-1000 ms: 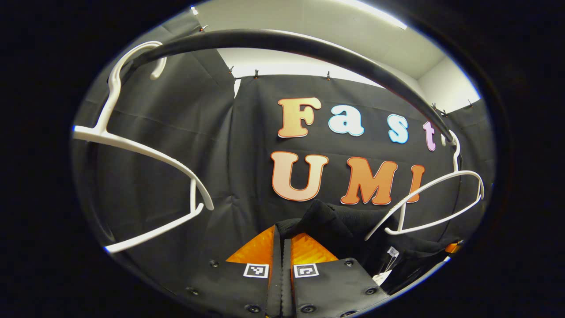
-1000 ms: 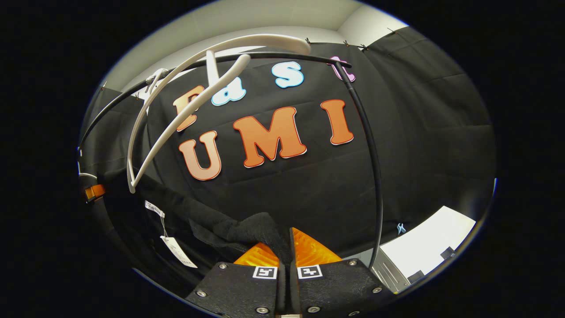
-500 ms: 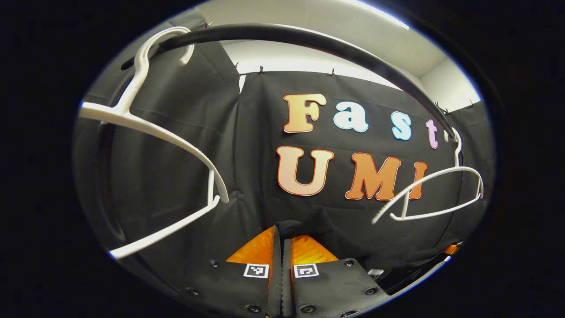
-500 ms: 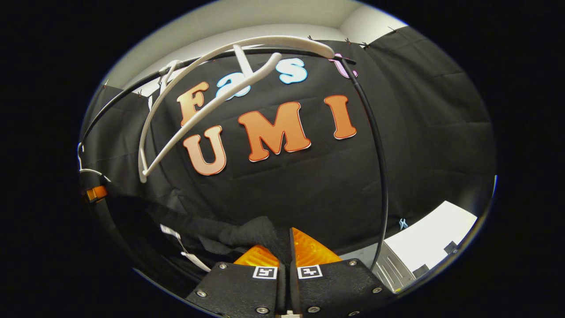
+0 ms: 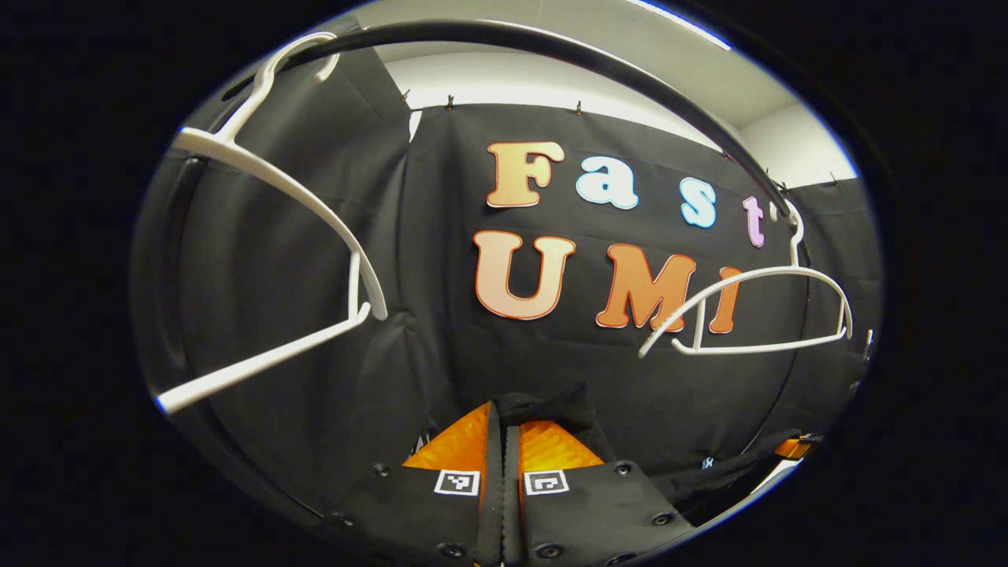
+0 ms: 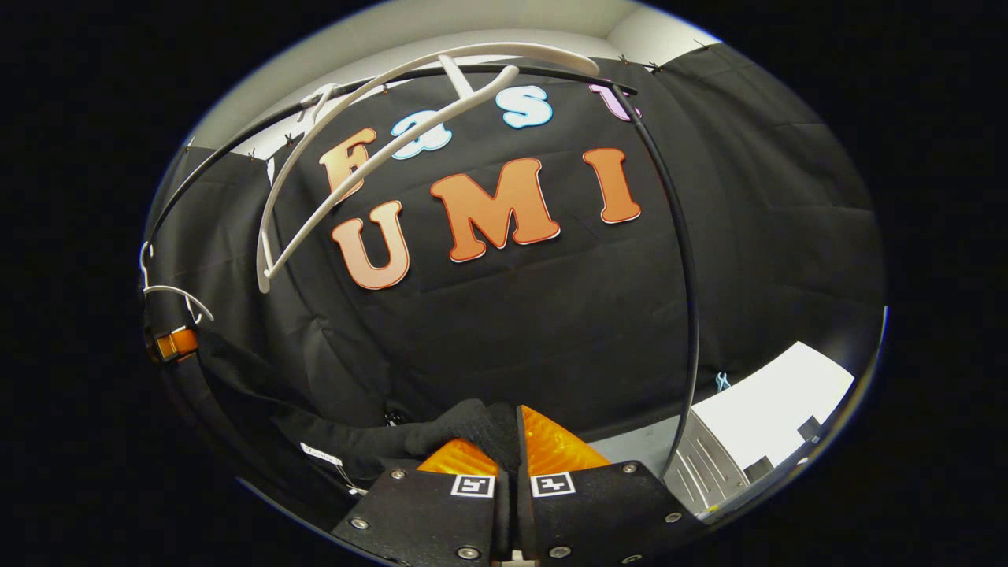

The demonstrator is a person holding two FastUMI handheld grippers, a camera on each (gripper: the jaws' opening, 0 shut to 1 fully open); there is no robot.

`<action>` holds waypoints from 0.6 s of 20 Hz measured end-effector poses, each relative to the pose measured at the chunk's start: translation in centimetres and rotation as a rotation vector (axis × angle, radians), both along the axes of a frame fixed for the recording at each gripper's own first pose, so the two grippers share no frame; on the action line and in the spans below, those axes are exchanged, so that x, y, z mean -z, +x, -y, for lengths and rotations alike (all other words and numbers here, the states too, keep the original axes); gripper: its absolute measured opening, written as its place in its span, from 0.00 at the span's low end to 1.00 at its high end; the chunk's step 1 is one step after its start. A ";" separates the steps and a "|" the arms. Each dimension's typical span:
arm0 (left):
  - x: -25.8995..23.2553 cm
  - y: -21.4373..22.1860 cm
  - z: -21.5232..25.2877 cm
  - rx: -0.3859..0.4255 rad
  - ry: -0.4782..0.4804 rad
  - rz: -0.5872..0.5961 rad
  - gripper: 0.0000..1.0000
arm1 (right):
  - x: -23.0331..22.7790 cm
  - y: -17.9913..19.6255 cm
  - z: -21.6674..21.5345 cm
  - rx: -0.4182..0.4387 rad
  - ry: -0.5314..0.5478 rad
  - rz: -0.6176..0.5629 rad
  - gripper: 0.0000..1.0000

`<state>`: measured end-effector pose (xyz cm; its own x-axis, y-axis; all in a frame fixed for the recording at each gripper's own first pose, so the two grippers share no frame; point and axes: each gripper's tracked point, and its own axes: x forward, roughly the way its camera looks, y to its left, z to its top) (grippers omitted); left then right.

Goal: Grasp the clothes on the hanger with both hands and then place them into the laundry hamper below.

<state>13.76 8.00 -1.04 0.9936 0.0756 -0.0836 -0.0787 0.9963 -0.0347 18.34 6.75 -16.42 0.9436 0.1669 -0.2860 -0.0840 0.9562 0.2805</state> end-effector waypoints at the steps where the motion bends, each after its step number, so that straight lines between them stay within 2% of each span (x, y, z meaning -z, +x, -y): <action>1: 0.6 0.0 0.2 0.005 0.005 -0.010 0.07 | 0.2 -0.2 0.1 0.003 -0.004 -0.005 0.02; 9: 5.2 -0.4 2.4 0.072 0.002 -0.114 0.07 | 2.2 -1.7 -0.4 0.002 -0.010 -0.058 0.02; 12: 7.2 -0.6 3.8 0.121 0.000 -0.167 0.07 | 3.6 -2.2 -0.9 -0.011 -0.020 -0.092 0.02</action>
